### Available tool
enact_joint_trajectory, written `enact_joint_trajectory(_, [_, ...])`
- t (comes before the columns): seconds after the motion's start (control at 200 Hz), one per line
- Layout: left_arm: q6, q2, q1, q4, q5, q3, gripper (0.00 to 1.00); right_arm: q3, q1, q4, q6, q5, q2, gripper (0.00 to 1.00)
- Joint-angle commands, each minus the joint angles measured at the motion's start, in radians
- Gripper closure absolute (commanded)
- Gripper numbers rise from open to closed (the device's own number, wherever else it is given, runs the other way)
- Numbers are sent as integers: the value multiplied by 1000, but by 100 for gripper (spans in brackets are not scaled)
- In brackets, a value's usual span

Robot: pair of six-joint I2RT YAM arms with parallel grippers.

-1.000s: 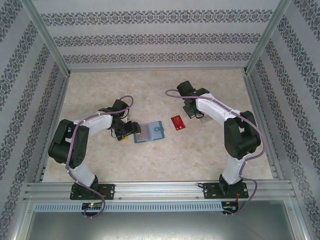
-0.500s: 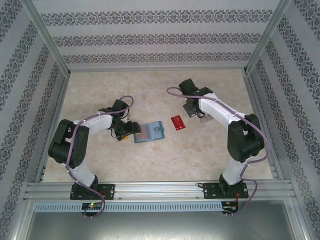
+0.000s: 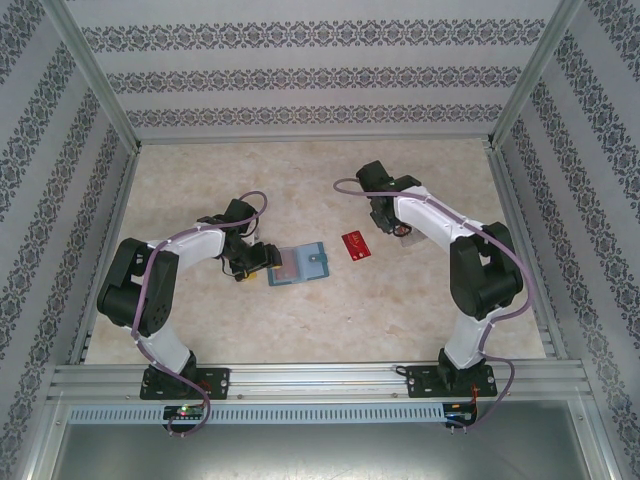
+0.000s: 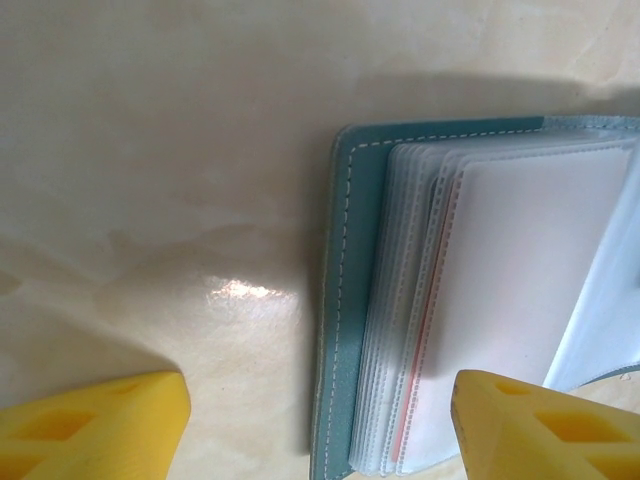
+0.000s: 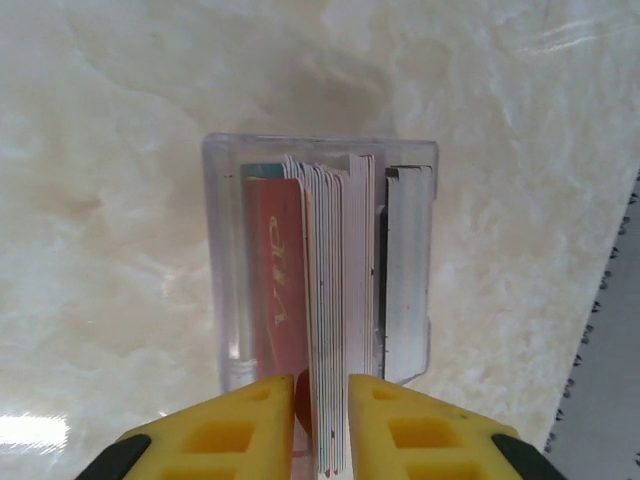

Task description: Put the credit cards into the card holder

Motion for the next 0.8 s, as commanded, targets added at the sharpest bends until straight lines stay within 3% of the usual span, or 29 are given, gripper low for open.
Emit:
enact_joint_trajectory(0.0, [28,83,-21,14,66,-40,28,-2,10,-13,-5,86,8,77])
enact_joint_trajectory(0.365, [29,105,-19,22,72,-37,28,-5,10,-12,-7,99,15,75])
enact_joint_trajectory(0.664, [28,110,-21,25,71,-37,28,-3,16,-14,-17,61,10,100])
enact_joint_trajectory(0.794, [29,110,-20,25,72,-37,28,-2,20,-15,-21,60,9,100])
